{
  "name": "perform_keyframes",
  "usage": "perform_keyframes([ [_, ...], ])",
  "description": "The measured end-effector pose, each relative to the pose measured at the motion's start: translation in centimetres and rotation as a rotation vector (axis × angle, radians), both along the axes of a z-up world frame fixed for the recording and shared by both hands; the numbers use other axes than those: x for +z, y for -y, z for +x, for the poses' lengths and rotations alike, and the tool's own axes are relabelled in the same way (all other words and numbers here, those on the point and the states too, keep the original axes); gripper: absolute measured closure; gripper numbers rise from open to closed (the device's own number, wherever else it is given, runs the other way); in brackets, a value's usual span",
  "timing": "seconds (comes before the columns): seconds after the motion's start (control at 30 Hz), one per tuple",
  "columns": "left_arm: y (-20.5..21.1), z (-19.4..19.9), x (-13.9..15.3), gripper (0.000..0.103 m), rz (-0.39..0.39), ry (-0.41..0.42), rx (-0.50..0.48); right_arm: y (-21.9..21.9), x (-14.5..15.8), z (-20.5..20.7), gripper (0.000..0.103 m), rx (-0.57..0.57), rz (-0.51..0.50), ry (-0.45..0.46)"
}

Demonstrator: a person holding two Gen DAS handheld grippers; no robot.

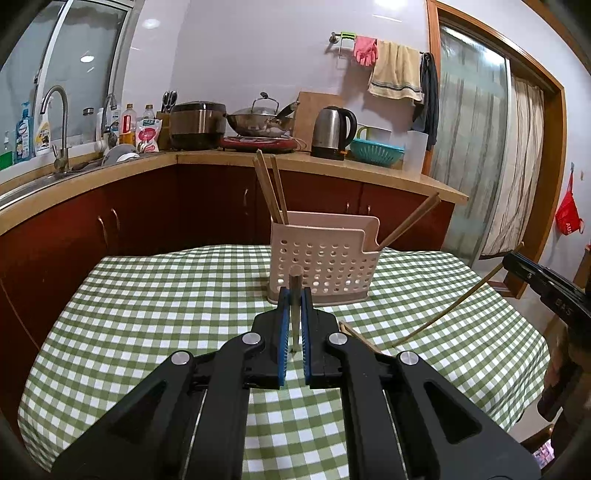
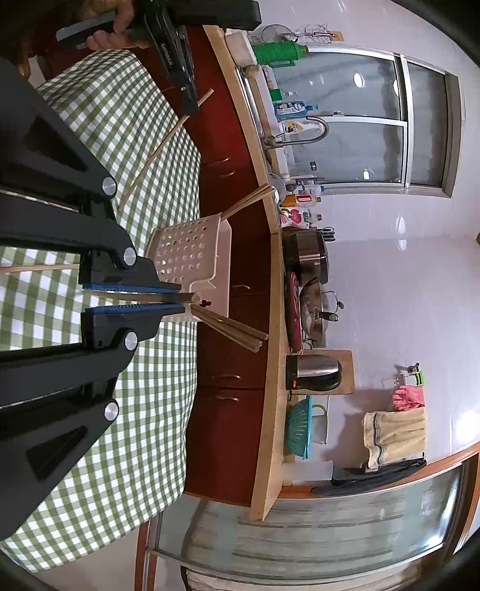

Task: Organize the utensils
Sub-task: 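Lift both held chopsticks and carry them above the caddy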

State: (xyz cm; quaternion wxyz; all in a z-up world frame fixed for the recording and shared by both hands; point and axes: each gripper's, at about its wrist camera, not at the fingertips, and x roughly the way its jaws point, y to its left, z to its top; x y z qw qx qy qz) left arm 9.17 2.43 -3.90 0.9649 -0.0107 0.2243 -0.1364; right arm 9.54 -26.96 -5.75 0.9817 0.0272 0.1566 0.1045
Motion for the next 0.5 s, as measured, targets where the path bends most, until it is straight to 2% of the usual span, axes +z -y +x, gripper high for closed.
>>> perform_keyframes([
  [0.27, 0.2, 1.5, 0.8, 0.097, -0.021, 0.014, -0.005, -0.1, 0.5, 1.7, 0.097, 0.004, 0.016, 0.011],
  [0.5, 0.8, 1.7, 2.4, 0.097, -0.022, 0.060, -0.013, -0.2, 1.8, 1.4, 0.097, 0.010, 0.019, 0.039],
])
